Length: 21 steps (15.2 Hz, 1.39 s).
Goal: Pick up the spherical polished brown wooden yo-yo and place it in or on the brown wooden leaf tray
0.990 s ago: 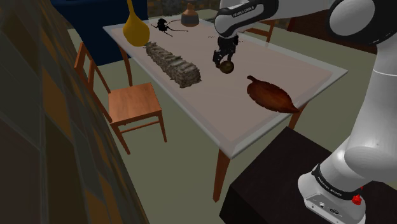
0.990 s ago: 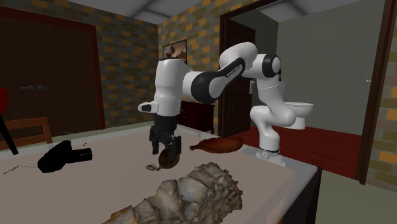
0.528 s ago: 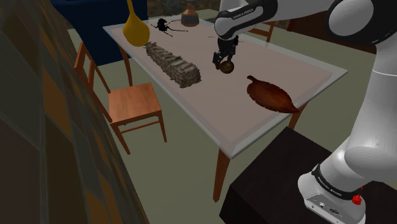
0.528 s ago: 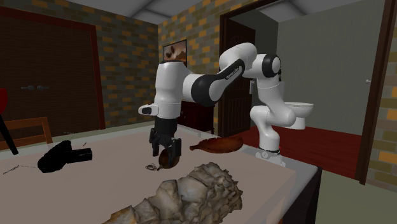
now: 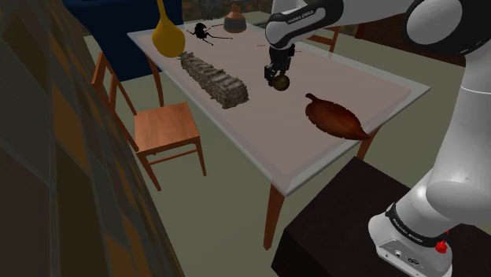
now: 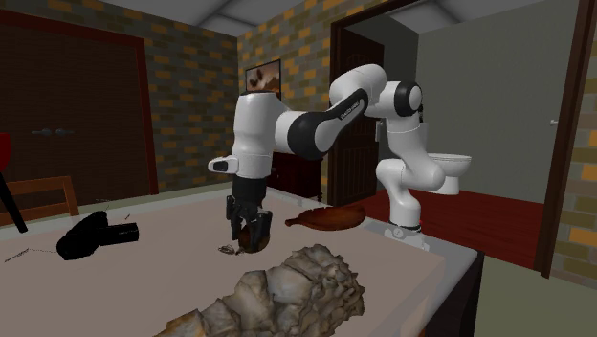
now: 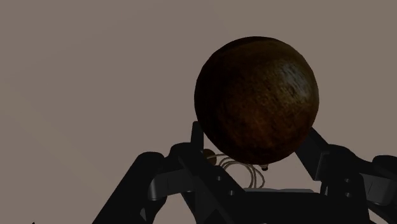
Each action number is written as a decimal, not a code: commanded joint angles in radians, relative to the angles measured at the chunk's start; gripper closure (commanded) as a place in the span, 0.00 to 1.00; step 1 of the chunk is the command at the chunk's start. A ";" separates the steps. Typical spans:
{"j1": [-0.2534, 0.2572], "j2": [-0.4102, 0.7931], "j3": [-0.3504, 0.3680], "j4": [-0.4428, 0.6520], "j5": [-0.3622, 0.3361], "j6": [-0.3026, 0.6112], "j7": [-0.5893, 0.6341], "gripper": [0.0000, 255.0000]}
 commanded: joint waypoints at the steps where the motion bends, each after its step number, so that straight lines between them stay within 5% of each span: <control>1: 0.000 0.001 0.000 -0.001 0.000 0.000 0.000 1.00; 21: 0.000 -0.041 -0.001 0.182 0.003 -0.224 -0.015 1.00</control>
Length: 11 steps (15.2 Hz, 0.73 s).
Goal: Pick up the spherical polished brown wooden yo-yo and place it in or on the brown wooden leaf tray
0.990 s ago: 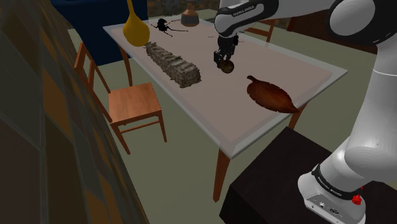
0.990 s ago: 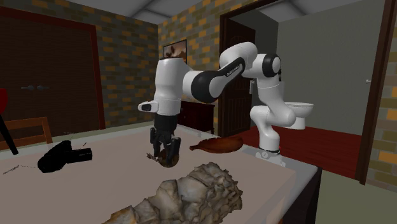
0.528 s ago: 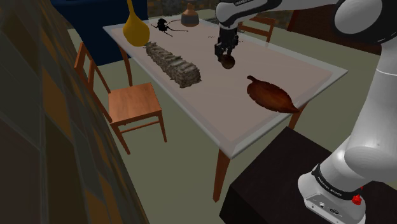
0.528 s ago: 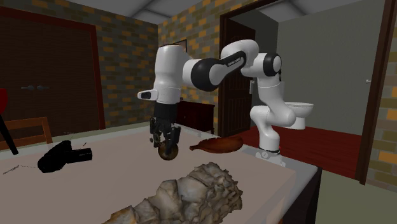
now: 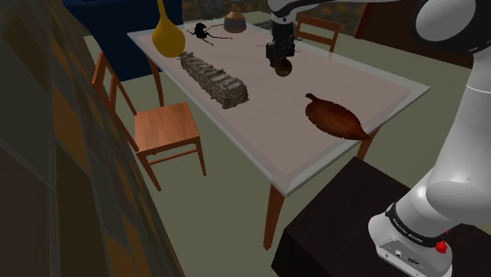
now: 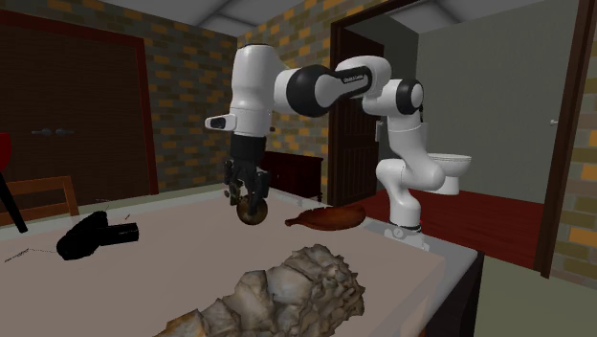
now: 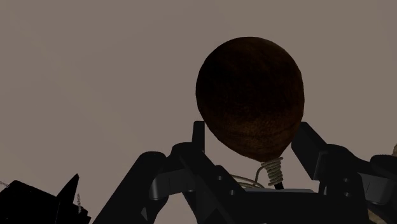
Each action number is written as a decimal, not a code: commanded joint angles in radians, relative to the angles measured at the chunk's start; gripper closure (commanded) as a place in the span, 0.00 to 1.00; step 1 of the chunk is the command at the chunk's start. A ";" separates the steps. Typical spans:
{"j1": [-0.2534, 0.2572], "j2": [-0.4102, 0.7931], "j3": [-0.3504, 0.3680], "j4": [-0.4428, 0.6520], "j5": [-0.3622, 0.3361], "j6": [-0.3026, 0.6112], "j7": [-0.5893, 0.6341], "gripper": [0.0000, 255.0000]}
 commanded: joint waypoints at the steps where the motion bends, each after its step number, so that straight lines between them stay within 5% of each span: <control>1: -0.001 -0.003 0.000 0.024 0.000 -0.027 -0.003 1.00; 2: -0.001 -0.004 0.000 0.030 0.001 -0.034 -0.003 1.00; 11: 0.006 -0.389 -0.006 -0.479 -0.041 0.090 0.013 1.00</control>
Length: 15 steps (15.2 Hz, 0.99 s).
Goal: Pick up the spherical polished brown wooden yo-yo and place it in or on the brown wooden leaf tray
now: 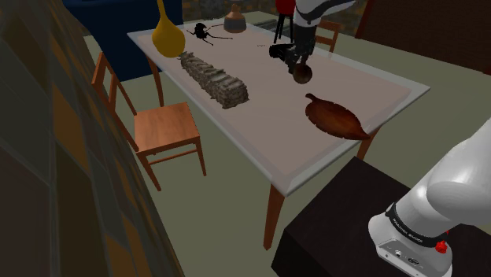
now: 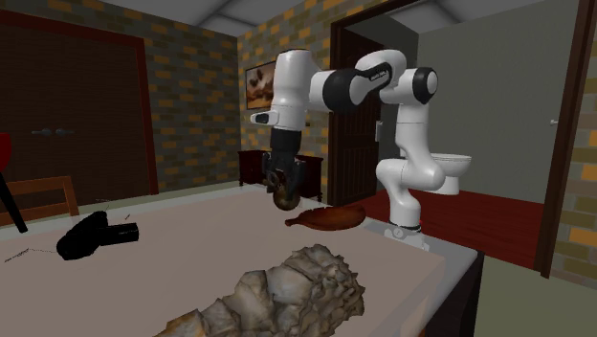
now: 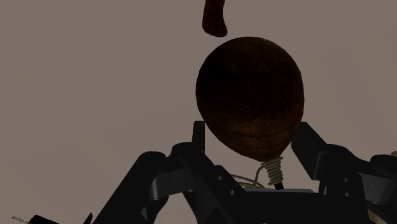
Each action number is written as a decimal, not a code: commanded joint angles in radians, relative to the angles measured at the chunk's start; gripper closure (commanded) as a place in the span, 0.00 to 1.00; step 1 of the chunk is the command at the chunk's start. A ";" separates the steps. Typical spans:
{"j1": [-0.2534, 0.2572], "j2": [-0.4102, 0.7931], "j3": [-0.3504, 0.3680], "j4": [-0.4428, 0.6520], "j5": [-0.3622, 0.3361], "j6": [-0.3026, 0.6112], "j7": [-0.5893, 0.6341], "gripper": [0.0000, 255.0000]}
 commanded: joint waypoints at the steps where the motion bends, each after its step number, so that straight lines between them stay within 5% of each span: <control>1: -0.001 -0.082 -0.001 -0.092 -0.009 0.010 0.001 1.00; 13: -0.027 -0.586 0.000 -0.560 -0.055 -0.026 0.004 1.00; 15: -0.028 -0.582 -0.001 -0.584 -0.058 0.003 0.006 1.00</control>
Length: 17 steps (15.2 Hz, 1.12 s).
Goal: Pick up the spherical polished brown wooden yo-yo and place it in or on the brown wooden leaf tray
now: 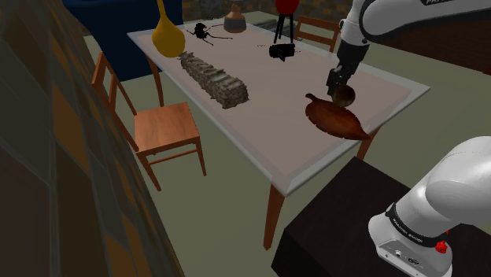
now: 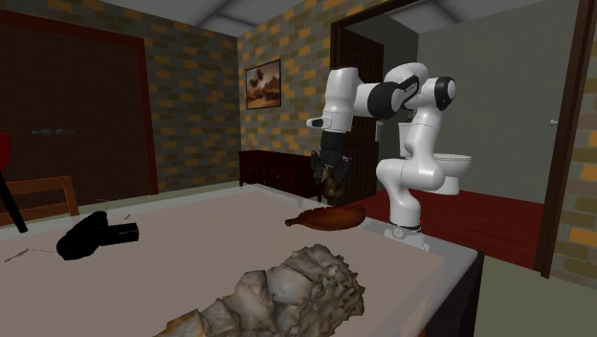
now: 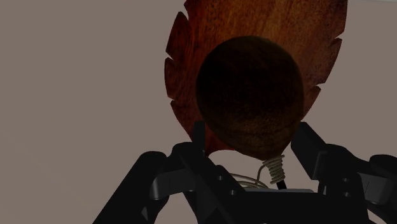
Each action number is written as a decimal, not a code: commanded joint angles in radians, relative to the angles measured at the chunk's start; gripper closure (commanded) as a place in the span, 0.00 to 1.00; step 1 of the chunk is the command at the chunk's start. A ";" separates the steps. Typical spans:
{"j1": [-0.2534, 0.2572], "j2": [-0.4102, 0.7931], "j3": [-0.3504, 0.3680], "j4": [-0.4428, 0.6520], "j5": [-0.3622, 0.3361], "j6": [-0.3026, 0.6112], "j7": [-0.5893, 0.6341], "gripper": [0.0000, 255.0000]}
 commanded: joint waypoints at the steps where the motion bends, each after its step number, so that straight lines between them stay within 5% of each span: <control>1: -0.001 -0.010 0.000 -0.028 -0.002 0.018 0.003 1.00; 10: -0.005 0.024 -0.008 -0.126 -0.014 0.150 0.014 1.00; 17: -0.006 0.027 -0.007 -0.131 -0.014 0.158 0.015 1.00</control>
